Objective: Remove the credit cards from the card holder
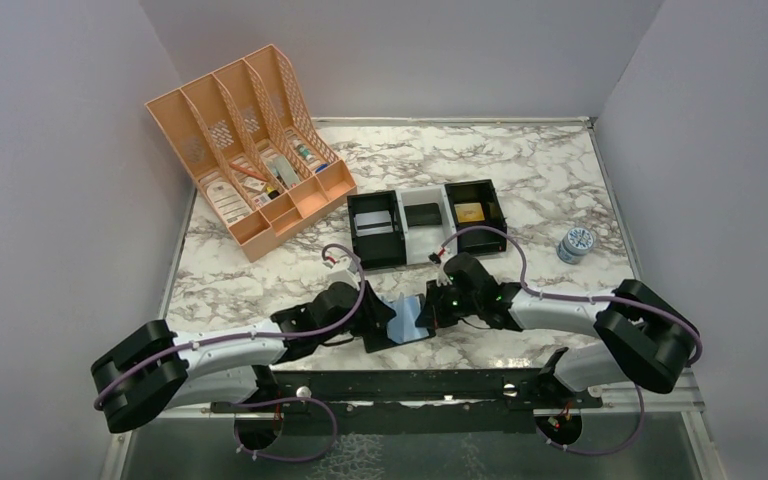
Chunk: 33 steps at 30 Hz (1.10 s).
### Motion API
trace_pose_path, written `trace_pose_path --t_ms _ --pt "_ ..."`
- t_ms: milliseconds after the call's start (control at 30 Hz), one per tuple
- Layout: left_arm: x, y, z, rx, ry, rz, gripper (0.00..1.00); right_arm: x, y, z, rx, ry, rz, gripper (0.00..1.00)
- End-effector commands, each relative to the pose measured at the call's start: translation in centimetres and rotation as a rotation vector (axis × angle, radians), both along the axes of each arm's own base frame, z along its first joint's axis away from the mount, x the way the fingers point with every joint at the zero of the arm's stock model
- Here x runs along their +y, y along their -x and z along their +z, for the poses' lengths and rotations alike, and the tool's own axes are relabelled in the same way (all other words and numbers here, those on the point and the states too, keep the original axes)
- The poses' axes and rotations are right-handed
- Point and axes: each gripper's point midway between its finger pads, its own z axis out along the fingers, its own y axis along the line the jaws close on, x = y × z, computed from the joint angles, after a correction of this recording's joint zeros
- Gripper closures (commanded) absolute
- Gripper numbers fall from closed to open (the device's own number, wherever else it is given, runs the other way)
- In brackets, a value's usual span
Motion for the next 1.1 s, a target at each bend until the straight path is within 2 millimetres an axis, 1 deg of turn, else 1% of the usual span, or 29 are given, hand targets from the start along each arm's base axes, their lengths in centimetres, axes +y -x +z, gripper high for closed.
trace_pose_path --t_ms 0,67,167,267,433,533,567,600,733,833,867,967,1033,1067 --pt "-0.7 -0.6 0.1 -0.005 -0.017 0.004 0.74 -1.1 1.6 -0.7 0.040 0.042 0.020 0.99" --pt "-0.2 -0.6 -0.7 0.011 -0.064 0.023 0.82 -1.2 1.4 -0.5 0.029 0.043 0.015 0.99" --pt "0.2 -0.6 -1.4 0.010 -0.141 0.015 1.00 -1.2 1.0 0.0 0.002 0.038 0.008 0.99" --pt "0.7 -0.5 -2.5 0.013 -0.281 -0.007 1.00 -1.0 0.7 0.9 -0.034 0.026 0.025 0.99" --pt "0.4 -0.1 -3.6 -0.012 -0.524 -0.053 1.00 -0.8 0.3 1.9 -0.065 0.033 0.047 0.99" --pt "0.7 0.3 -4.5 -0.013 -0.685 -0.061 1.00 -0.9 0.0 2.5 -0.080 0.033 0.035 0.99" --pt "0.4 0.3 -4.3 -0.023 -0.716 -0.056 1.00 -1.0 0.0 2.6 -0.080 0.030 0.027 0.98" --pt "0.7 0.6 -4.7 -0.027 -0.753 -0.057 1.00 -0.9 0.0 2.9 -0.079 0.021 0.020 0.98" --pt "0.2 0.8 -4.6 -0.029 -0.764 -0.055 1.00 -0.8 -0.1 3.0 -0.071 -0.002 -0.008 0.98" --pt "0.0 0.9 -3.8 -0.041 -0.720 -0.040 1.00 -1.2 -0.4 2.3 -0.057 0.029 -0.046 0.97" --pt "0.1 0.9 -3.5 -0.047 -0.701 -0.039 0.98 -1.4 -0.5 2.1 -0.057 0.041 -0.057 0.96" --pt "-0.1 1.1 -2.2 -0.074 -0.621 -0.048 0.84 -1.9 -0.7 1.9 -0.065 0.061 -0.081 0.90" --pt "-0.1 1.1 -1.2 -0.093 -0.561 -0.050 0.63 -2.2 -1.0 2.4 -0.088 0.064 -0.093 0.84" --pt "0.0 1.2 -0.8 -0.103 -0.537 -0.051 0.57 -2.3 -1.3 2.8 -0.104 0.067 -0.099 0.80"
